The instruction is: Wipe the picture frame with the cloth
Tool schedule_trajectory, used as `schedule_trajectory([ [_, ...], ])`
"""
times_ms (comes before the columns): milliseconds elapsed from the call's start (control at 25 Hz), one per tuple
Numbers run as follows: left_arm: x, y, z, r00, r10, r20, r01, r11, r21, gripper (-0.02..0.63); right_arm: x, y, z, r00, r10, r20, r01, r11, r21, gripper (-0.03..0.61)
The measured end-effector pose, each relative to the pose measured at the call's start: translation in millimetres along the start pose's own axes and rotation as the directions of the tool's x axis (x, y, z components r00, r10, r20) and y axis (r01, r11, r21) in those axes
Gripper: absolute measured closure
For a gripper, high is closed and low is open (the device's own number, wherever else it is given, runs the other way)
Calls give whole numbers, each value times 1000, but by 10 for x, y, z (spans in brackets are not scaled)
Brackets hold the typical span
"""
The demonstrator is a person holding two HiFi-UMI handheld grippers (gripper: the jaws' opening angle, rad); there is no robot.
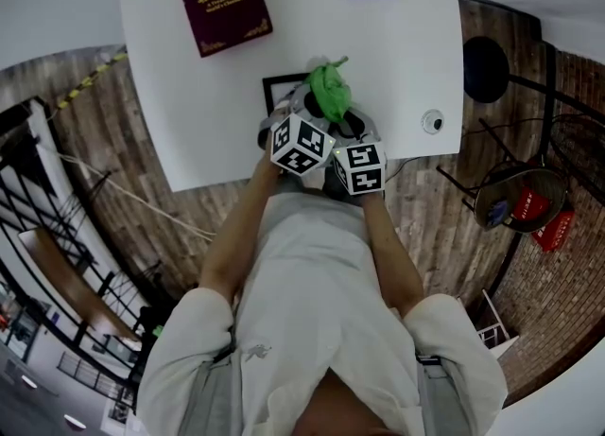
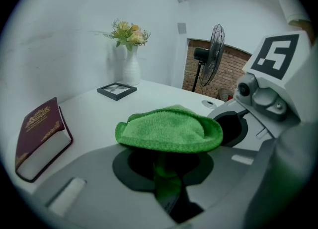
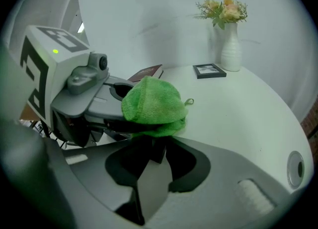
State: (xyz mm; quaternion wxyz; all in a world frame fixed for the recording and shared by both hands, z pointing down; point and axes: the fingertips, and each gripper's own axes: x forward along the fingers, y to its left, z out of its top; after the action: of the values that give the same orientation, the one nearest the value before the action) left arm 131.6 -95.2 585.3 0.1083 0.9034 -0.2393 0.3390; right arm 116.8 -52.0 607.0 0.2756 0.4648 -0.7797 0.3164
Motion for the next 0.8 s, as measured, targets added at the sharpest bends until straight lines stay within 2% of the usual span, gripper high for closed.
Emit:
schedule_trajectory([
  [520,-297,176,-342,998,43,-54,-43,999,-1,525,-6,-28,-13,999,-33,0,33,999,1,483],
  [800,-460,327,-488,995,76,-69,-79,996,-37,525,-2,-36,-19,999,-47,0,47,999,-1,483],
])
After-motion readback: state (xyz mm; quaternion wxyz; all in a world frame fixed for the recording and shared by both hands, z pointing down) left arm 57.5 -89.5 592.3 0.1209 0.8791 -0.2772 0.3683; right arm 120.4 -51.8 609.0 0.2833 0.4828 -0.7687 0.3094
